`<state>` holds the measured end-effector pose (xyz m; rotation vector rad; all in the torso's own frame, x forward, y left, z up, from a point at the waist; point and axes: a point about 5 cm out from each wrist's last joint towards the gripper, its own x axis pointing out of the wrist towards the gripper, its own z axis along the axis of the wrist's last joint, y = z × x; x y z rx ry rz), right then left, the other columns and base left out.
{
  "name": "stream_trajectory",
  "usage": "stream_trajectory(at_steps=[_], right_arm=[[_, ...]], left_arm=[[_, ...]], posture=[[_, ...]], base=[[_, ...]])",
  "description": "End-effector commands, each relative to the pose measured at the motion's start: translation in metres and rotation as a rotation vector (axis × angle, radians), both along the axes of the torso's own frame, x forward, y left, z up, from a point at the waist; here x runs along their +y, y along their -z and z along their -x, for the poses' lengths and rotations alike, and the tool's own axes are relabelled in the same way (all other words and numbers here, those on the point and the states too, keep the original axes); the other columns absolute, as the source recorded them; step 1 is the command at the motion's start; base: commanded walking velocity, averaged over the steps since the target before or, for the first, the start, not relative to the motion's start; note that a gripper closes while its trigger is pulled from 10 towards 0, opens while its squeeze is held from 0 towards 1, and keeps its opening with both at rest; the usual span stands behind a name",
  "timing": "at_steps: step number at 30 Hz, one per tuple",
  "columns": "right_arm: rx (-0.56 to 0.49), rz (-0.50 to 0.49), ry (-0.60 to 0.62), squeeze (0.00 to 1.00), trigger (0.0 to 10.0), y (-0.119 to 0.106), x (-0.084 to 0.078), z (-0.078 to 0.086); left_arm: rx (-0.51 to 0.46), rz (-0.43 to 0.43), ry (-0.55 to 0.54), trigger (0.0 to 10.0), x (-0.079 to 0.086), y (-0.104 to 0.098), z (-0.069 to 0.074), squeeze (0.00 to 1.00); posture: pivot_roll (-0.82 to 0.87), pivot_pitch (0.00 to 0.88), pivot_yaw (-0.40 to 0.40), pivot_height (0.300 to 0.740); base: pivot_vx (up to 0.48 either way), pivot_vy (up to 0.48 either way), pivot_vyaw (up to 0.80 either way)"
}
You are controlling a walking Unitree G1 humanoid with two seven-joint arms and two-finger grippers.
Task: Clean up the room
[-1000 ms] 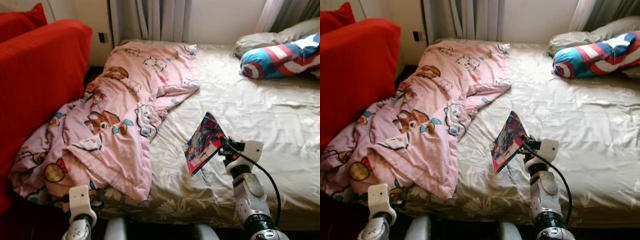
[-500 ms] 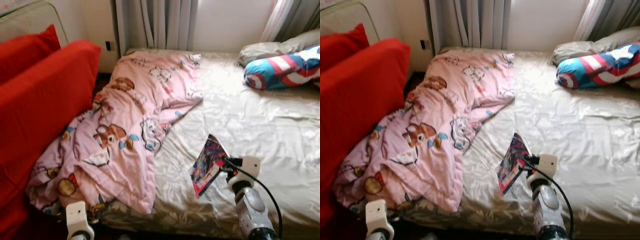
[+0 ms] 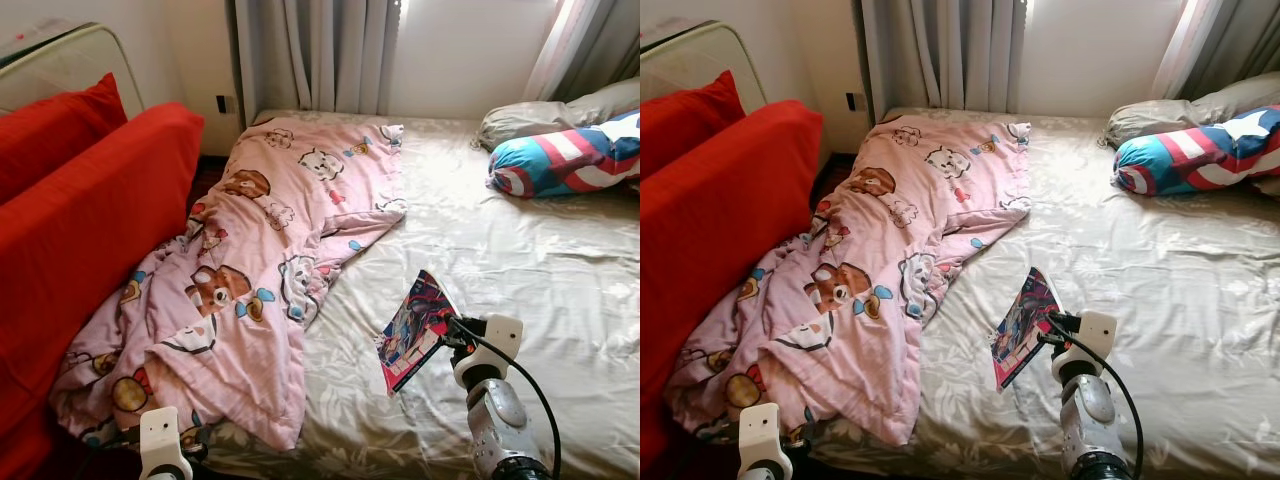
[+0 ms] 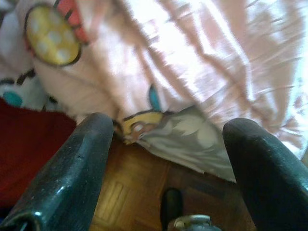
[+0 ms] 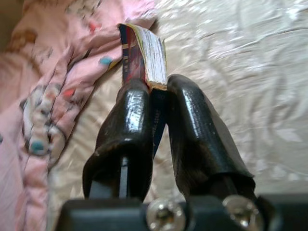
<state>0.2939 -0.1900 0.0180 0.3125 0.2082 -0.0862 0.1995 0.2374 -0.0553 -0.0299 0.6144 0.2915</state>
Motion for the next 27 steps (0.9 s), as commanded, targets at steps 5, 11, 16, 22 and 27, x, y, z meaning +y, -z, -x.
stream_trajectory(at_steps=[5,11,16,22,27], right_arm=[[-0.023,-0.006,0.064,0.00,10.0,-0.005,-0.013,-0.002],[-0.032,-0.009,0.065,0.00,10.0,-0.006,-0.011,-0.003],[-0.036,-0.022,0.041,0.00,10.0,-0.006,-0.005,-0.004],[-0.045,0.016,-0.007,0.00,10.0,-0.007,-0.001,-0.005],[-0.049,0.026,-0.013,0.00,10.0,-0.007,-0.001,-0.004]], left_arm=[[-0.009,0.002,0.002,10.0,-0.006,-0.001,-0.004,0.00],[-0.012,-0.001,0.004,10.0,-0.006,-0.001,-0.005,0.00],[-0.012,-0.010,0.006,10.0,-0.004,-0.002,-0.007,0.00],[-0.014,-0.007,0.008,10.0,-0.004,-0.003,-0.009,0.00],[-0.015,-0.005,0.011,10.0,-0.006,-0.004,-0.010,0.00]], posture=[[-0.04,0.000,-0.042,0.740],[-0.04,0.000,-0.040,0.740],[-0.04,0.000,-0.034,0.740],[-0.05,0.000,-0.030,0.740],[-0.05,0.000,-0.030,0.740]], base=[[0.000,-0.480,-0.51],[0.000,-0.480,0.00],[0.000,-0.480,0.00],[0.000,-0.320,0.08],[0.000,-0.094,0.60]])
